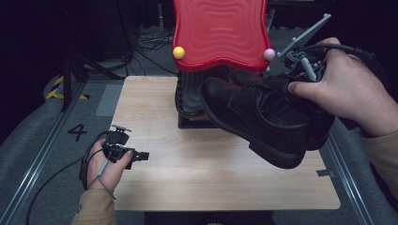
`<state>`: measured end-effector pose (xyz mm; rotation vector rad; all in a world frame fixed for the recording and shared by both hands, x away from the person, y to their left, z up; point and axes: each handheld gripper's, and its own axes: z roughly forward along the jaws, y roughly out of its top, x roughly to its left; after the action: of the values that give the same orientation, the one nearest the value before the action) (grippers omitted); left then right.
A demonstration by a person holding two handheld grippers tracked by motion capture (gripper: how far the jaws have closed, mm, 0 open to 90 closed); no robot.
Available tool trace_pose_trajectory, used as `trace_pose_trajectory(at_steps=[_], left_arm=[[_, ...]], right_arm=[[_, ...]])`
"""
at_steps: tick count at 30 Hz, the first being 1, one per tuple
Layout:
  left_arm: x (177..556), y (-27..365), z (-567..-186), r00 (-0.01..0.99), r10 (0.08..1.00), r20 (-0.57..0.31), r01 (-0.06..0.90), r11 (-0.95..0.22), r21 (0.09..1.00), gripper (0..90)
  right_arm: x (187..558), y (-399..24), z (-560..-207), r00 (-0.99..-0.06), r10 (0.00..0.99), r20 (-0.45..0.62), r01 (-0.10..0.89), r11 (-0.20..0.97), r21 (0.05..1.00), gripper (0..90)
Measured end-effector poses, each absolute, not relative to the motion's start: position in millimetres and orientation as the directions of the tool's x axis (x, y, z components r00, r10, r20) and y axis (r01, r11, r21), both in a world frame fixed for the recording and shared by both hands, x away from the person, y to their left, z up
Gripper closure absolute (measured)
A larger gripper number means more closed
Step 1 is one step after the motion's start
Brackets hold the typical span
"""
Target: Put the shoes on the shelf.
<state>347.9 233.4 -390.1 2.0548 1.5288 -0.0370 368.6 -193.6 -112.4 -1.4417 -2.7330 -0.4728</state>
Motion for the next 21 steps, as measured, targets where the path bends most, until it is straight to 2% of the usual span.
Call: trace_pose_trajectory(at_steps=[12,21], left_arm=[[353.3,231.0,-389.5,0.357,0.86,-0.364,0.886,-0.187,0.425,34.2],[355.2,233.9,-391.1,0.353,0.857,-0.374,0.888,-0.182,0.421,34.1]], right_arm=[[373.9,-184.3,-67.5,-0.557,0.81,0.182,0.82,0.502,0.276,81.4],[398.0,-171.0,-30.0,-0.511,0.849,0.131,0.832,0.452,0.321,81.4]])
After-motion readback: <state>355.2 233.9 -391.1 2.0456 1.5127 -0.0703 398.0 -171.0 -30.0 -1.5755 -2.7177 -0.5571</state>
